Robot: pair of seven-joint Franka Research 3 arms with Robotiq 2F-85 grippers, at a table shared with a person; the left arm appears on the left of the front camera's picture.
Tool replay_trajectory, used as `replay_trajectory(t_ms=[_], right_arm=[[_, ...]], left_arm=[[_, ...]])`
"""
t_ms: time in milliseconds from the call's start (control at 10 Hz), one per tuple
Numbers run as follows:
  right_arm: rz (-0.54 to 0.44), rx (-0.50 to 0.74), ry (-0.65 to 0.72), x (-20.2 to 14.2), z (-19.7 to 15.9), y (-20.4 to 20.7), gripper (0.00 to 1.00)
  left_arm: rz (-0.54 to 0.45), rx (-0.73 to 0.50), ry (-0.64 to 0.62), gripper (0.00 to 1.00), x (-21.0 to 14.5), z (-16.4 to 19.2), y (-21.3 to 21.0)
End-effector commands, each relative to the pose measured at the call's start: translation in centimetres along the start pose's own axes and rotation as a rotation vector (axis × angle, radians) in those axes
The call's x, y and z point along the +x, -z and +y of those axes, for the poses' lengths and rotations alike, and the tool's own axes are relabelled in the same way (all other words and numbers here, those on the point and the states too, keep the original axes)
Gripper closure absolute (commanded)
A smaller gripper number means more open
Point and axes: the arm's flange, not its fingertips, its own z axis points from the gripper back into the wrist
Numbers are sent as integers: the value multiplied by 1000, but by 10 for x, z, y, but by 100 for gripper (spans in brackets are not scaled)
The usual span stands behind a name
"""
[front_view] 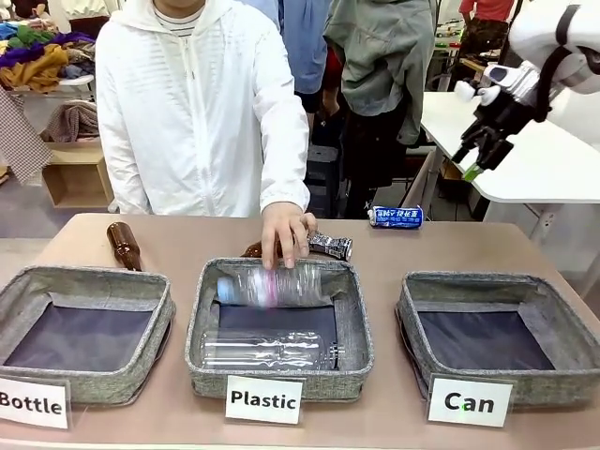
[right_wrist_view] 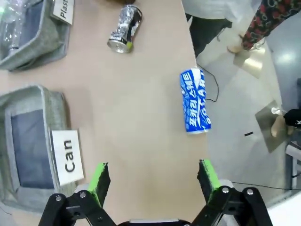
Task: Sort the can waste into the basket.
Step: Pick up the can waste from the table and place it in the right Fabric basket.
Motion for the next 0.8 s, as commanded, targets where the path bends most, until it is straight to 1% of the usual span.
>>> replay_trajectory(t_ms=[0, 100, 300, 400, 500, 700], right_arm=[[-22, -40, -52, -6, 3, -6, 0], [29, -49, -113, 12, -13, 13, 0], [174, -45, -128, 45, -56, 70, 0], [227, -40, -111, 56, -73, 94, 0], [239, -12, -115, 64, -83, 109, 0], [298, 24, -103, 71, -98, 136, 0]], left_arm=[[-24, -15, 21, 0, -1, 0, 0], [-24, -15, 21, 0, -1, 0, 0], [-24, -15, 21, 0, -1, 0, 0], [-24, -15, 21, 0, -1, 0, 0], [-24, -15, 21, 0, -1, 0, 0], [-24, -15, 21, 0, -1, 0, 0]])
